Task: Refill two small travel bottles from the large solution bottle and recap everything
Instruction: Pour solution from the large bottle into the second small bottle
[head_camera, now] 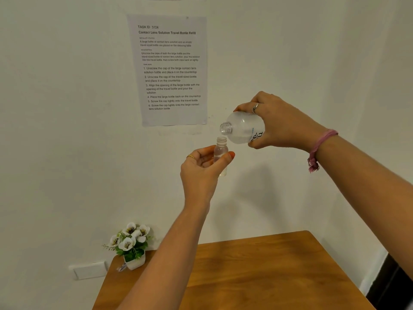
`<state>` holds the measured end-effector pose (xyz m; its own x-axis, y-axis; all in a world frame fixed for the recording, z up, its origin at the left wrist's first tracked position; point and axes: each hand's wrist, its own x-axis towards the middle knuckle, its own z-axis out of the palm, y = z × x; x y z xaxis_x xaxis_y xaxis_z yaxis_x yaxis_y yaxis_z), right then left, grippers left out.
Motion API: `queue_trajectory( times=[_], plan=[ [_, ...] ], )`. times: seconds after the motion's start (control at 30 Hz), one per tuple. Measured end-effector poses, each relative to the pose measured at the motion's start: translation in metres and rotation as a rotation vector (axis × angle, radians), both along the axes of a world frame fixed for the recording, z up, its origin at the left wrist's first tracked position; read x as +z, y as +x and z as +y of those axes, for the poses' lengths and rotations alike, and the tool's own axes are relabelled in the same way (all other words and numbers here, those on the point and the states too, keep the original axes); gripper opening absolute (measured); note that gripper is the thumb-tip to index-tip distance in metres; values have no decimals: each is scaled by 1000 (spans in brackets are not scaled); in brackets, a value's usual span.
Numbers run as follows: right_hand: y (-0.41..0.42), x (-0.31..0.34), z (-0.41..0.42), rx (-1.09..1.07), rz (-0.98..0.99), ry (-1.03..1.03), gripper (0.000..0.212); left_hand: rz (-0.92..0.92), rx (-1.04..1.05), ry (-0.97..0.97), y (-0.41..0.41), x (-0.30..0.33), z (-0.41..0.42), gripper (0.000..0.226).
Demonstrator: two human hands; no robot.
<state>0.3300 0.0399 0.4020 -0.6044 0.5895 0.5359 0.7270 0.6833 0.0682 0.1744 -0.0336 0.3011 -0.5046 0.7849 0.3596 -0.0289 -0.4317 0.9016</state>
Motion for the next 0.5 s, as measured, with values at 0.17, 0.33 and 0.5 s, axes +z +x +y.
queue_trajectory(
  times=[0.17,0.33,0.5],
  plan=[
    [7,-17,9,19,64,-102,79,-1,-17,-3,3,-4,2,38],
    [18,-39,22,22,110,-178,77,-20,-25,-20,10,-13,5,41],
    [33,-67,30,26,237,-324,80,-36,-44,-44,23,-27,10,41]
  ],
)
